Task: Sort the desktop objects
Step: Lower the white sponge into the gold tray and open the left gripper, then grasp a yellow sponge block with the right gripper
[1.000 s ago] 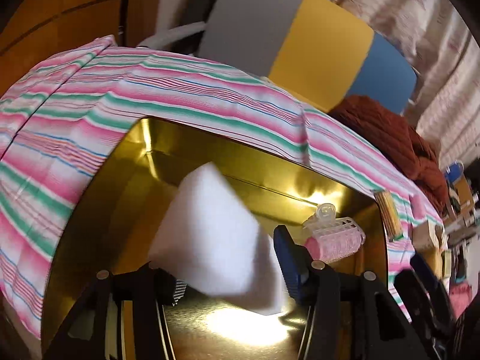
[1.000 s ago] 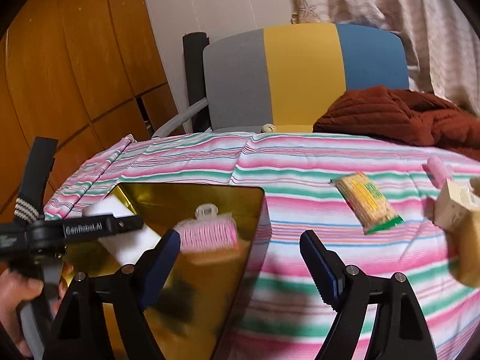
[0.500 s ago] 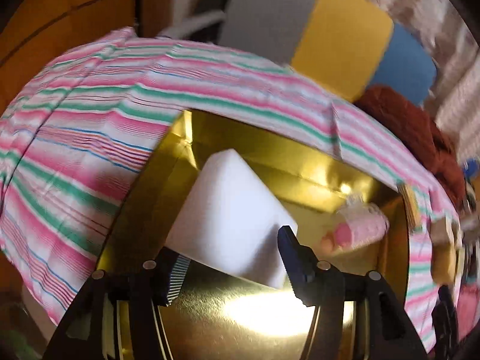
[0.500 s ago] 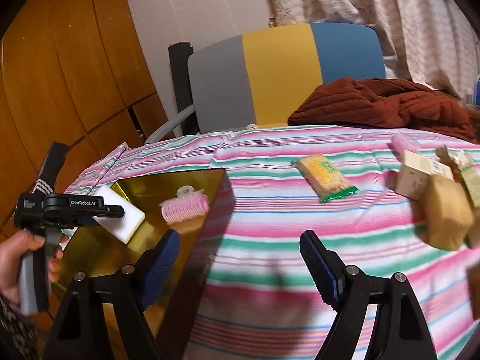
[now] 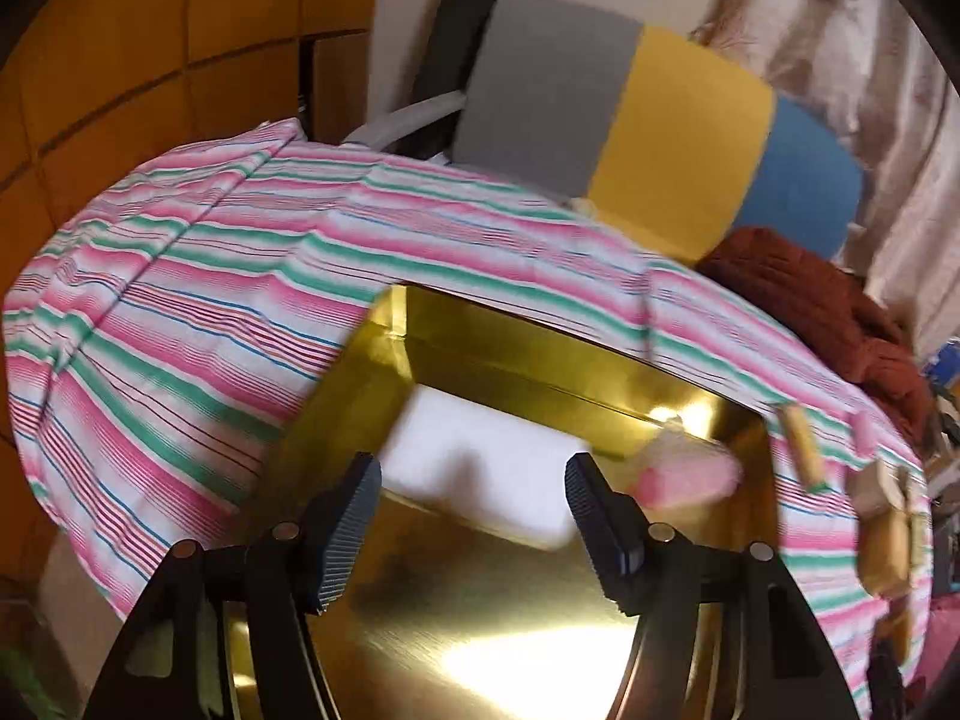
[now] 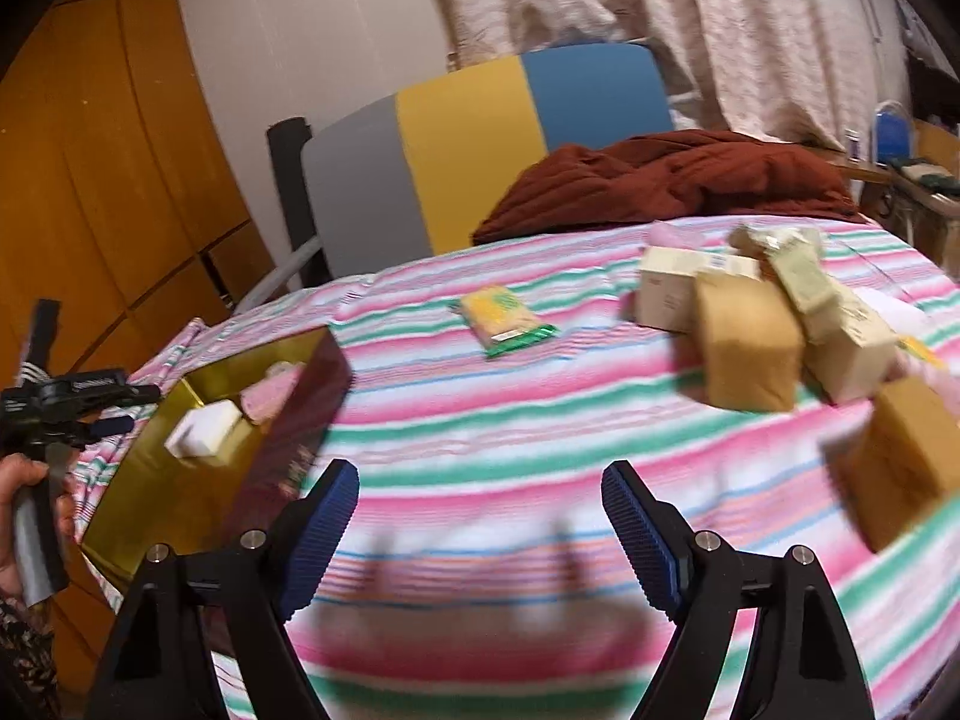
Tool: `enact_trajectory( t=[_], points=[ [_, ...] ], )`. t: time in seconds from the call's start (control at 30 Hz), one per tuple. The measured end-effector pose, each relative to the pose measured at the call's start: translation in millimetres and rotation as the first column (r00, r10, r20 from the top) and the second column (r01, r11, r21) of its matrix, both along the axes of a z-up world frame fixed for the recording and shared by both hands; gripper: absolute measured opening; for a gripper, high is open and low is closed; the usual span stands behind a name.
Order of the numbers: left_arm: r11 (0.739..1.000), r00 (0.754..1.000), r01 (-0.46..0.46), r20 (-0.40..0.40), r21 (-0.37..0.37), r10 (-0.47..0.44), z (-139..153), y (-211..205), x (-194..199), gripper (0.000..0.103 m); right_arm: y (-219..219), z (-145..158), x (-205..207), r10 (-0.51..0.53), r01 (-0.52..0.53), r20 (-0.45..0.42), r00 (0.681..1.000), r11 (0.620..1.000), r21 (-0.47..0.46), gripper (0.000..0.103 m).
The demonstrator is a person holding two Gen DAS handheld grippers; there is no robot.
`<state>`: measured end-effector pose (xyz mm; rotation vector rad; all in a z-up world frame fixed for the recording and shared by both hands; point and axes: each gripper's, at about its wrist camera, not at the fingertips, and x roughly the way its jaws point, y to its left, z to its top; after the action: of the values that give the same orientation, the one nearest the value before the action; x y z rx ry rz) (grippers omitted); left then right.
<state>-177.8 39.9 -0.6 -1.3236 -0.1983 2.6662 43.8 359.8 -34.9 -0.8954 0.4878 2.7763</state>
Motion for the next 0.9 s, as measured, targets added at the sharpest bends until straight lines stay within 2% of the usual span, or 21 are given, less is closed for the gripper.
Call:
enact_trajectory(
  t=[0.1, 0.23, 0.37, 0.5, 0.57, 0.7, 0.9],
  points=[
    [0.994, 0.994, 0.100, -0.039, 0.043, -0.098, 6, 27, 30, 0.065, 11, -7, 16, -0.037, 0.037, 0.015, 0.999, 0.999, 0.023, 0.084],
    [0.964, 0.962, 0.261, -0.091, 0.041, -0.257, 11, 77, 74, 0.065, 28, -14, 36, -0.100, 0.098, 0.024, 0.995, 0.992, 0.079, 0.084],
    [0.908, 0.908, 0.414, -0.093, 0.056, -0.409, 1, 123, 103, 0.065, 54, -12, 62, -0.215, 0.213, -0.004, 0.977, 0.964, 0.161, 0.085],
    [0.849, 0.852, 0.523, -0.057, 0.073, -0.520, -16, 165, 123, 0.065, 89, -5, 89, -0.328, 0.329, -0.041, 0.944, 0.923, 0.198, 0.086],
    [0.834, 0.839, 0.545, -0.048, 0.083, -0.543, -24, 176, 125, 0.065, 105, -5, 97, -0.368, 0.369, -0.041, 0.929, 0.907, 0.202, 0.088],
    [0.826, 0.830, 0.558, -0.031, 0.081, -0.557, -37, 189, 128, 0.065, 139, -13, 106, -0.423, 0.417, -0.014, 0.906, 0.888, 0.195, 0.092],
    [0.823, 0.824, 0.567, -0.016, 0.042, -0.566, -50, 204, 131, 0.065, 163, -29, 95, -0.394, 0.389, 0.016, 0.919, 0.911, 0.138, 0.092]
  ],
)
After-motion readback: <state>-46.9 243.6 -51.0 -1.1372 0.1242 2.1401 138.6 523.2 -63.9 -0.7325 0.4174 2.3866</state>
